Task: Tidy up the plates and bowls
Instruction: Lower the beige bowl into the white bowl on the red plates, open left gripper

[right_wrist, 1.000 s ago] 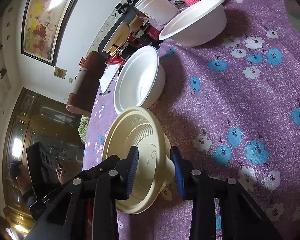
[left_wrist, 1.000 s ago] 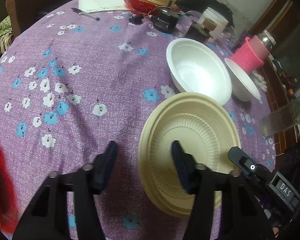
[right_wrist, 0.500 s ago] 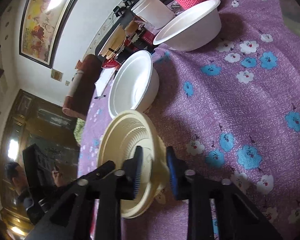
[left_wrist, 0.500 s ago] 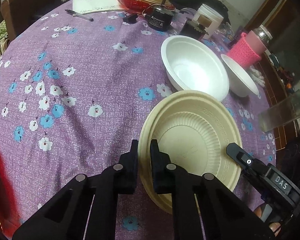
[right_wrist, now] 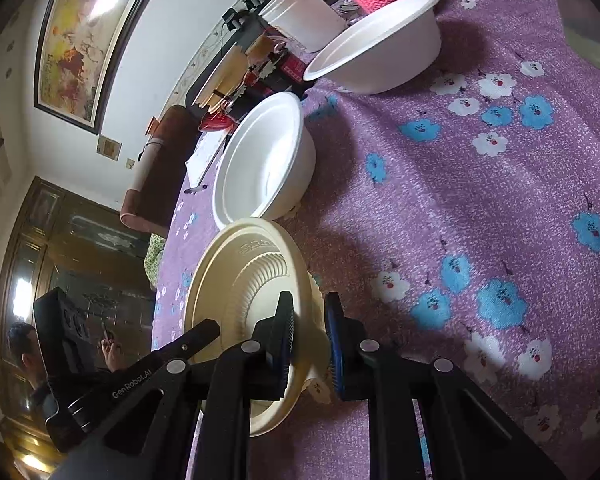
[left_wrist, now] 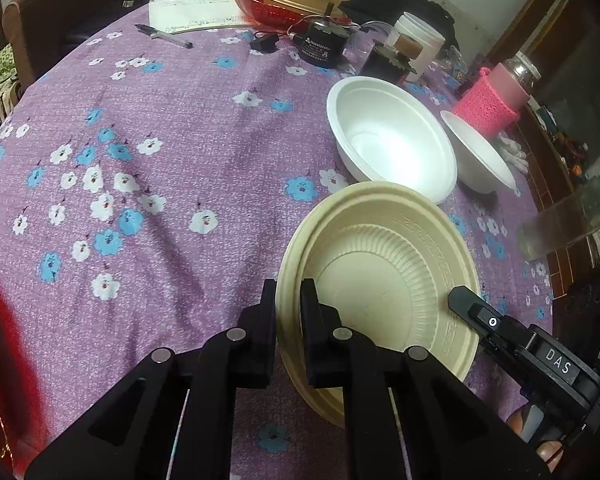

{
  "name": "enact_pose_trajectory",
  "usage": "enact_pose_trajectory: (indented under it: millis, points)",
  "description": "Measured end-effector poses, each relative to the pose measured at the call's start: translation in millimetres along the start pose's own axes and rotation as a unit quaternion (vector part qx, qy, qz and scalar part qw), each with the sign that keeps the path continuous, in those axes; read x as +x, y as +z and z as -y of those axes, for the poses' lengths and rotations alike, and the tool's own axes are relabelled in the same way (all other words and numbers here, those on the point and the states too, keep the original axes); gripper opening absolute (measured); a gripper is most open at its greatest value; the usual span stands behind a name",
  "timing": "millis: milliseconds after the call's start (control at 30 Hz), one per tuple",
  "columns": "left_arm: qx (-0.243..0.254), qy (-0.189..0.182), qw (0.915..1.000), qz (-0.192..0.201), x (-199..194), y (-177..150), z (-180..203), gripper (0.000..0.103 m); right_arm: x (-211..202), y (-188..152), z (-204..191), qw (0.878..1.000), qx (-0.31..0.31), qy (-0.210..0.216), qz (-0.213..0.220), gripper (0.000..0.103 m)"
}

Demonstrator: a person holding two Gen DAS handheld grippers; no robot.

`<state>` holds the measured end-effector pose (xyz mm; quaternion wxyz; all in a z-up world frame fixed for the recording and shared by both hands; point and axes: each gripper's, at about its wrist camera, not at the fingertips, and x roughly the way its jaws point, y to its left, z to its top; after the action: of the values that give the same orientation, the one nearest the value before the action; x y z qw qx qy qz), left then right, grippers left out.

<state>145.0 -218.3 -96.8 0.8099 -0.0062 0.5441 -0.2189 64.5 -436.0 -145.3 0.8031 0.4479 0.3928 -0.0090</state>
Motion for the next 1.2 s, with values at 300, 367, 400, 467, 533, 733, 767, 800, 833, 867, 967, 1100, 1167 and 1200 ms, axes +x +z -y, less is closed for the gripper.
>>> enact_pose_trajectory:
  millis: [300,367,400,467,533,733,767,800,833,867,967,1100,1167,1200]
  points:
    - [-0.009,0.001,0.9993,0.035,-44,-3,-26,0.008,-2,-14,-33,1.000,-0.021,0.009,0.004,0.016]
    - [-0.011,0.007,0.9987,0.050,-62,-5,-36,0.009,-1,-19,-45,0.999,-0.025,0.020,0.004,0.016]
    - [-0.012,0.012,0.9981,0.059,-71,-7,-43,0.009,-1,-23,-54,0.999,-0.028,0.027,0.003,0.017]
    - [-0.019,0.021,0.9966,0.077,-90,-12,-60,0.009,2,-31,-73,0.998,-0.041,0.038,-0.002,0.017]
    - [-0.029,0.030,0.9949,0.092,-110,-18,-81,0.009,6,-42,-97,0.997,-0.060,0.047,-0.006,0.018]
    - [-0.064,0.068,0.9879,0.124,-161,-43,-146,0.009,27,-82,-174,0.988,-0.130,0.071,-0.036,0.019]
    - [-0.071,0.073,0.9864,0.129,-167,-48,-156,0.009,32,-90,-187,0.986,-0.142,0.074,-0.042,0.019]
    - [-0.082,0.081,0.9840,0.136,-177,-55,-171,0.009,37,-99,-200,0.984,-0.153,0.077,-0.048,0.019]
    - [-0.090,0.087,0.9821,0.141,-183,-60,-183,0.009,42,-106,-211,0.982,-0.164,0.079,-0.054,0.019]
    - [-0.098,0.094,0.9801,0.145,-189,-66,-193,0.009,49,-117,-225,0.979,-0.177,0.082,-0.063,0.019]
    - [-0.120,0.107,0.9758,0.149,-195,-78,-219,0.009,65,-142,-251,0.972,-0.203,0.084,-0.084,0.019]
    - [-0.152,0.113,0.9721,0.138,-189,-88,-254,0.009,85,-171,-276,0.965,-0.234,0.074,-0.095,0.019]
    - [-0.157,0.116,0.9719,0.132,-185,-89,-264,0.009,94,-181,-285,0.963,-0.242,0.067,-0.097,0.019]
    - [-0.160,0.117,0.9718,0.128,-182,-90,-268,0.009,97,-185,-289,0.962,-0.246,0.063,-0.097,0.019]
